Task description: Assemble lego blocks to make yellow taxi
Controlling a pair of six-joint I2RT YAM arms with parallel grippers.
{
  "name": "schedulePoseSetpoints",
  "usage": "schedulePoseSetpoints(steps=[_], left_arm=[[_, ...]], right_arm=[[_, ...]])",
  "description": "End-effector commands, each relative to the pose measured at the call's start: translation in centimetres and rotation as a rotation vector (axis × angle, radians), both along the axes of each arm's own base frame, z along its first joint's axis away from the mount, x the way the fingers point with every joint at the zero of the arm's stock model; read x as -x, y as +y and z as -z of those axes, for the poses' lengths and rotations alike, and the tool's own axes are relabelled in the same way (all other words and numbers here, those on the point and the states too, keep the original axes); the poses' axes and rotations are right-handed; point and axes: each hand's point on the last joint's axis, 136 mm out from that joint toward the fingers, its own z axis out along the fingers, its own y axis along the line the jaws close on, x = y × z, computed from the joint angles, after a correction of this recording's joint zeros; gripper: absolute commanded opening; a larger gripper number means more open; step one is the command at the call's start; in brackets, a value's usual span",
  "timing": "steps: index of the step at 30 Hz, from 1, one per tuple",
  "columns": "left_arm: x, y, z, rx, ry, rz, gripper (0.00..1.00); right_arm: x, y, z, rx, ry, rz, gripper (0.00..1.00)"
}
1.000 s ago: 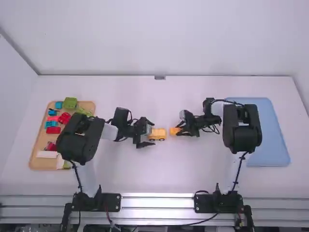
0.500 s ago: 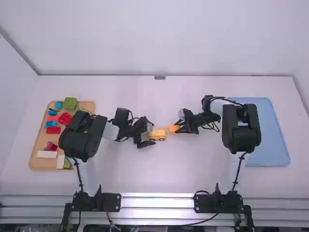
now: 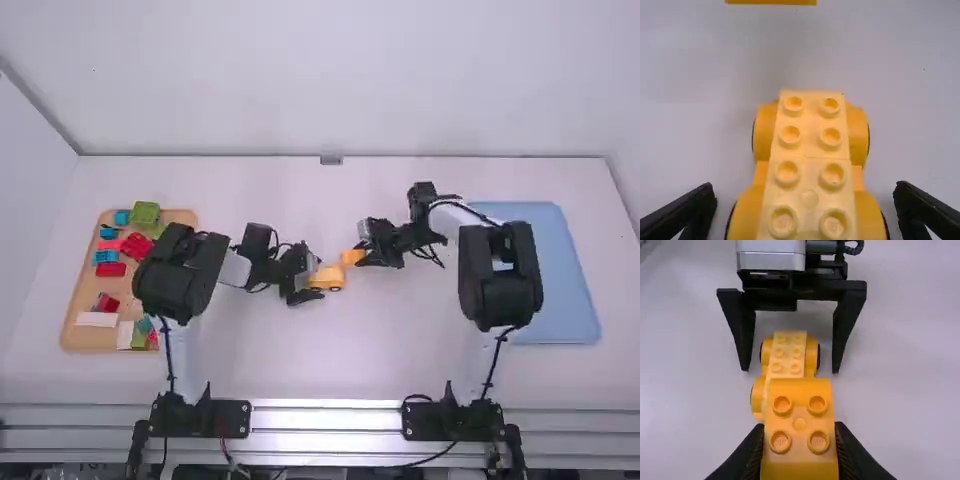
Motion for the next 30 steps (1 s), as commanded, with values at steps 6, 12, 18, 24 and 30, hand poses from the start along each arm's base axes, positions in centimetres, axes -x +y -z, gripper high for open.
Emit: schedulePoseSetpoints(steps=[6, 12, 18, 24, 30], left_arm=[[0.4, -0.4, 0.0, 0.021, 0.018, 0.022, 0.72], [0.4, -0.5, -0.1, 0.022, 0.015, 0.026, 0.57], [0.4, -0.5, -0.1, 0.020, 0.012, 0.027, 0.38], [0.5, -0.5, 0.0, 0.019, 0.017, 0.026, 0.37], [0.5, -0.5, 0.0, 0.020, 0.017, 0.026, 0.37]], right_arm=[[0.6, 1.3, -0.7, 0.035, 0.027, 0.040, 0.04], [1.3, 2.6, 0.4, 0.033, 0.036, 0.048, 0.03], [2.5, 4.0, 1.0, -0.060, 0.028, 0.032, 0.00], [2.1, 4.6, 0.9, -0.141, 0.038, 0.077, 0.00], [2.6, 5.6, 1.2, -0.174, 0.044, 0.084, 0.00]])
